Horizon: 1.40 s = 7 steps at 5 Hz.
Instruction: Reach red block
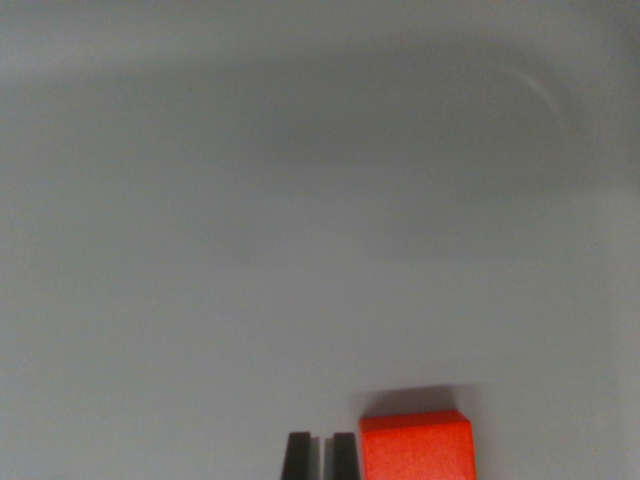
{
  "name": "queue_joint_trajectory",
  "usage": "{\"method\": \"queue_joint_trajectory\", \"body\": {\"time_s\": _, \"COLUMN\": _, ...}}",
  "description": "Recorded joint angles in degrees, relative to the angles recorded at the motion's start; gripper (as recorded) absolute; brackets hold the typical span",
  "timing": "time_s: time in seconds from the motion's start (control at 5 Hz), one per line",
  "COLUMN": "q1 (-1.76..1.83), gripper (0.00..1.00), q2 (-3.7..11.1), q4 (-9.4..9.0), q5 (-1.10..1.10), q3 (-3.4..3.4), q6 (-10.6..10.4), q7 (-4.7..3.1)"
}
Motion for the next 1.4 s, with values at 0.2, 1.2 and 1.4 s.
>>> {"method": "queue_joint_trajectory", "body": {"time_s": 0.2, "q1": -0.28, "gripper": 0.00, "q2": 0.91, "q4": -1.84, "q5": 0.10, "q3": -0.44, "q6": -2.5, "q7": -0.37}}
{"method": "queue_joint_trajectory", "body": {"time_s": 1.2, "q1": -0.79, "gripper": 0.00, "q2": 2.57, "q4": -5.18, "q5": 0.29, "q3": -1.23, "q6": -7.0, "q7": -1.05}}
{"method": "queue_joint_trajectory", "body": {"time_s": 1.4, "q1": -1.01, "gripper": 0.00, "q2": 3.30, "q4": -6.65, "q5": 0.38, "q3": -1.57, "q6": -8.9, "q7": -1.35}}
